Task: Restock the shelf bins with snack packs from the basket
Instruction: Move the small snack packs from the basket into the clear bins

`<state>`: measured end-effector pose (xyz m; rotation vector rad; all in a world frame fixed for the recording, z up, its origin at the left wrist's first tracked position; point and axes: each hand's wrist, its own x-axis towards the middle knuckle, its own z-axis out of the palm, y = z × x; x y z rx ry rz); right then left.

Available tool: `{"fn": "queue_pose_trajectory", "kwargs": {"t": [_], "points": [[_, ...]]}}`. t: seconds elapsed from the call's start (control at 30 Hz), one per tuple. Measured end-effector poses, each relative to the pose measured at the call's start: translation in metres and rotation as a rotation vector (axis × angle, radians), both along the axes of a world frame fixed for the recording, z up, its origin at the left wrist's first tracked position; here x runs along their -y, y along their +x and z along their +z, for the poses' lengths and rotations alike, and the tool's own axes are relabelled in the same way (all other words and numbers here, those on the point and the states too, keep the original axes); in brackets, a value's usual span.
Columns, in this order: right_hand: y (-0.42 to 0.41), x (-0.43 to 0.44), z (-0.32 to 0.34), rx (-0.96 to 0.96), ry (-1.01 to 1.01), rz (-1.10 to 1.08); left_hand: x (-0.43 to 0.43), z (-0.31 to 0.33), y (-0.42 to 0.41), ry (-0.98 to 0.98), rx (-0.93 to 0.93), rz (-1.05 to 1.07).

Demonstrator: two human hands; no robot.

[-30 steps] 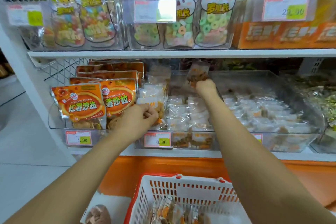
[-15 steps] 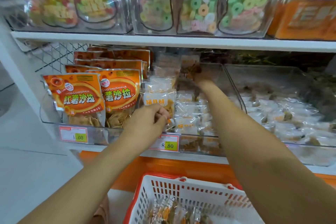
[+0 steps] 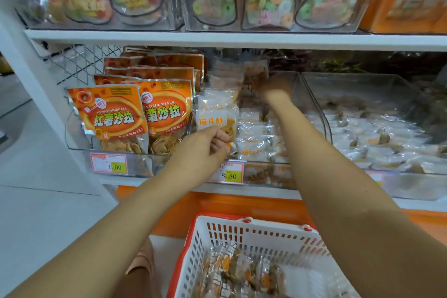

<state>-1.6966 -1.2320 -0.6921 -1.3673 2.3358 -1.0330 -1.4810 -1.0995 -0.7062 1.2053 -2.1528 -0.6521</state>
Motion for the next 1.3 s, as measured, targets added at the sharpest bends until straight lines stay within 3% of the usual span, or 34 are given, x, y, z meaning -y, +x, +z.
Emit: {"fn": "queue_pose_trajectory", "kwargs": {"t": [0.1, 0.2, 0.27, 0.33, 0.47, 0.57, 0.67, 0.83, 0.97, 1.07, 1.3], "points": [[0.013, -0.041, 0.012, -0.008, -0.055, 0.086, -0.011, -0.002, 0.005, -0.113, 0.021, 0.037], [0.025, -0.093, 0.006, 0.021, -0.273, 0.101, -0.03, -0.008, 0.011, -0.211, -0.021, 0.093], [0.041, -0.139, -0.003, 0.026, -0.357, 0.151, -0.044, -0.021, 0.017, -0.128, 0.055, 0.088], [0.053, -0.181, -0.023, 0.059, -0.38, 0.198, -0.056, -0.042, 0.027, 0.008, 0.267, 0.071], [0.058, -0.239, -0.091, 0.242, -0.127, 0.281, -0.076, -0.091, 0.05, 0.253, 0.696, 0.035], [0.061, -0.246, -0.146, 0.198, 0.117, 0.353, -0.098, -0.119, 0.059, 0.472, 0.882, -0.043], [0.065, -0.244, -0.21, 0.123, 0.426, 0.429, -0.114, -0.141, 0.059, 0.476, 1.077, -0.03], [0.072, -0.298, -0.308, 0.062, 0.752, 0.467, -0.126, -0.15, 0.047, 0.473, 1.023, 0.069], [0.076, -0.312, -0.346, 0.029, 0.806, 0.473, -0.124, -0.149, 0.044, 0.509, 1.04, 0.093], [0.072, -0.304, -0.351, 0.013, 0.75, 0.54, -0.122, -0.15, 0.041, 0.508, 1.047, 0.1], [0.045, -0.292, -0.347, -0.066, 0.92, 0.763, -0.117, -0.156, 0.04, 0.528, 1.086, 0.097]]}}
